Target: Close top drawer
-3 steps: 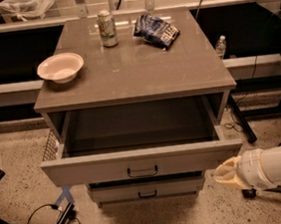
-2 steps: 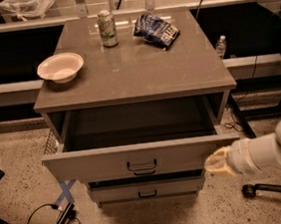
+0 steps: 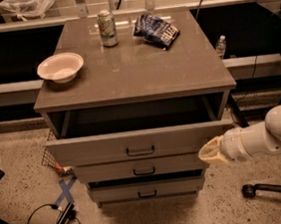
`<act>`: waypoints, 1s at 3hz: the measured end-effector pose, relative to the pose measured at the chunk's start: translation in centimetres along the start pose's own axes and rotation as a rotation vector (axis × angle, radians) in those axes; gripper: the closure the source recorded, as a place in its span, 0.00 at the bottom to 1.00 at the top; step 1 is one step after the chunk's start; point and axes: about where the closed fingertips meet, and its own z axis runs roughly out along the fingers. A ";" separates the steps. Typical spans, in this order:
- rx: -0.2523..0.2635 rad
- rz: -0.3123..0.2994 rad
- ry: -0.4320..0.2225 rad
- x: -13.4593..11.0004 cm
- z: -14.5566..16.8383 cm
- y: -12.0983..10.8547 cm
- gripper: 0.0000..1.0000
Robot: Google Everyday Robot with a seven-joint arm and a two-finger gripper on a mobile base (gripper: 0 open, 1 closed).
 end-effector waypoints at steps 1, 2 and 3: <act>-0.006 -0.024 -0.022 -1.1 0.9 -2.4 1.00; -0.014 -0.094 -0.059 -4.1 2.6 -8.5 1.00; -0.014 -0.095 -0.059 -4.1 2.6 -8.3 1.00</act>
Offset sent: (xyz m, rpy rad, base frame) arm 0.0993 0.0254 0.0228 0.0501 -0.0740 0.0907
